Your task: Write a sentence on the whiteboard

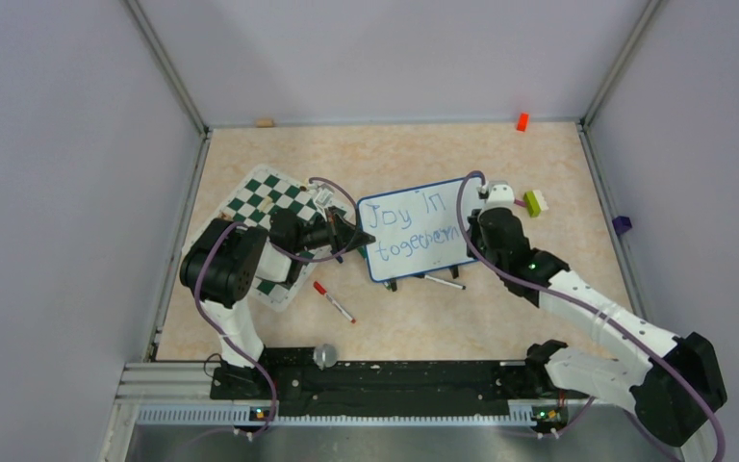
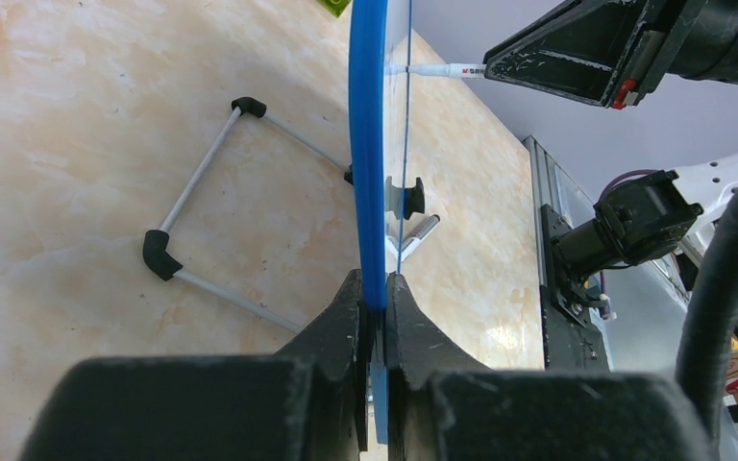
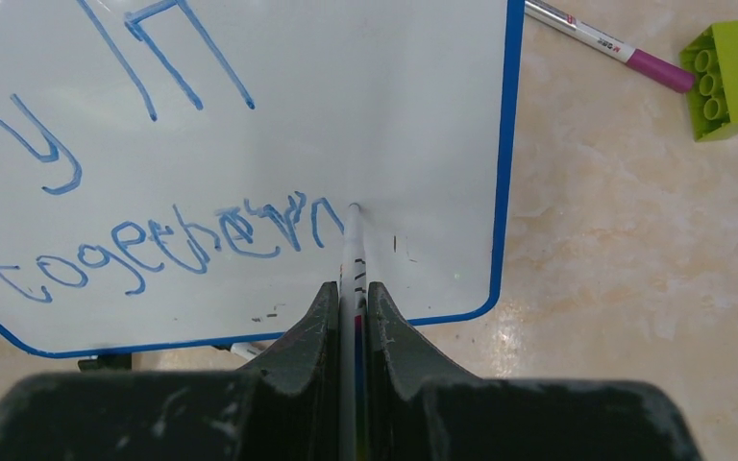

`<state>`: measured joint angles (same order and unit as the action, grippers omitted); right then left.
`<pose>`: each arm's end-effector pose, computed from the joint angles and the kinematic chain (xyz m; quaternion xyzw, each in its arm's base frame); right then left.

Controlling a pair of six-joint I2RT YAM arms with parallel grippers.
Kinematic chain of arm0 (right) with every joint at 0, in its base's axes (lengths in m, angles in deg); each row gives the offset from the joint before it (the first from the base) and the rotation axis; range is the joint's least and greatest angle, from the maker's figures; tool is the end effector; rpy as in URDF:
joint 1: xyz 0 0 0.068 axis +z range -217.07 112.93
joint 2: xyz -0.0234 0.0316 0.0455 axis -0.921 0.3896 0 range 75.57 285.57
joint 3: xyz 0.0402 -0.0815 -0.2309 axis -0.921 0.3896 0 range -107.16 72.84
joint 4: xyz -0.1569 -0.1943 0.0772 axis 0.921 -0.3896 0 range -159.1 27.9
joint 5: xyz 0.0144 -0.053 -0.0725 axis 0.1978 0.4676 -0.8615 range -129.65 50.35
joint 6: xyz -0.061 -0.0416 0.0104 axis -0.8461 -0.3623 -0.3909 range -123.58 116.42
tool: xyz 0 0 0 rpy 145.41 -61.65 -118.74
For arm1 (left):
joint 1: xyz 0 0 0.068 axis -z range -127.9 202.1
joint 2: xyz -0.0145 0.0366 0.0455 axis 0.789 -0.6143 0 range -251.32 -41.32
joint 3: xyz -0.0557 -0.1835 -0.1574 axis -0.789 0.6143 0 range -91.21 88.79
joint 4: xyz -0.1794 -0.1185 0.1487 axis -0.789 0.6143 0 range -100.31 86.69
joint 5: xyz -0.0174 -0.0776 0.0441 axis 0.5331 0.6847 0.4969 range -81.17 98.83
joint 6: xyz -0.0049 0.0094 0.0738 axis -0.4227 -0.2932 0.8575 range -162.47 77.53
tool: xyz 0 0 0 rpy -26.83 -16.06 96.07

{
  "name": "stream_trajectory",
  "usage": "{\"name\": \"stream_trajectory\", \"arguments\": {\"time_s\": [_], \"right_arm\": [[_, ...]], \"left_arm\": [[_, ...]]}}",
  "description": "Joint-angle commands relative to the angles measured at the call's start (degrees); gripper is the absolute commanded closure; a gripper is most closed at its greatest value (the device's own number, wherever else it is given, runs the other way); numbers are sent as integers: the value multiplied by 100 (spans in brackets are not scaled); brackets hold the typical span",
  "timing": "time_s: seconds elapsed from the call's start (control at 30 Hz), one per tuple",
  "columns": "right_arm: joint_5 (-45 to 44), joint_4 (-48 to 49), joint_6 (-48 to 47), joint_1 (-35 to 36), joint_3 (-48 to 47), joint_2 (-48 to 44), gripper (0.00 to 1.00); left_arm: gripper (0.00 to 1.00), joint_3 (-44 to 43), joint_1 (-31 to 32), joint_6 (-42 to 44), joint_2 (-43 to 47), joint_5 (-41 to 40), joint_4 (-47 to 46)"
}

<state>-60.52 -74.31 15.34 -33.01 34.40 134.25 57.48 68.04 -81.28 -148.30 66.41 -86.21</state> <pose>0.2266 0.1263 0.2176 -0.0271 0.8660 0.0691 0.4945 0.2893 -0.1376 0.1194 0.2119 0.6738 -0.5873 0.3951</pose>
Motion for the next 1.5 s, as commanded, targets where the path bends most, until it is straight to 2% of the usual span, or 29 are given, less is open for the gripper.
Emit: {"name": "stream_trajectory", "arguments": {"time_s": [0.0, 0.37, 0.87, 1.13, 1.47], "right_arm": [[-1, 309, -103, -165, -221, 95, 100], [-112, 253, -47, -350, -191, 81, 100], [311, 431, -105, -391, -433, 195, 100], [606, 435, -26, -390, -266, 202, 100], [554, 243, 74, -389, 143, -117, 100]], "left_arm": [[100, 144, 67, 629, -109, 390, 629], [100, 142, 62, 630, -117, 393, 638], [100, 134, 67, 638, -123, 378, 646], [100, 134, 67, 638, -109, 394, 653], [100, 134, 67, 638, -113, 387, 655]]}}
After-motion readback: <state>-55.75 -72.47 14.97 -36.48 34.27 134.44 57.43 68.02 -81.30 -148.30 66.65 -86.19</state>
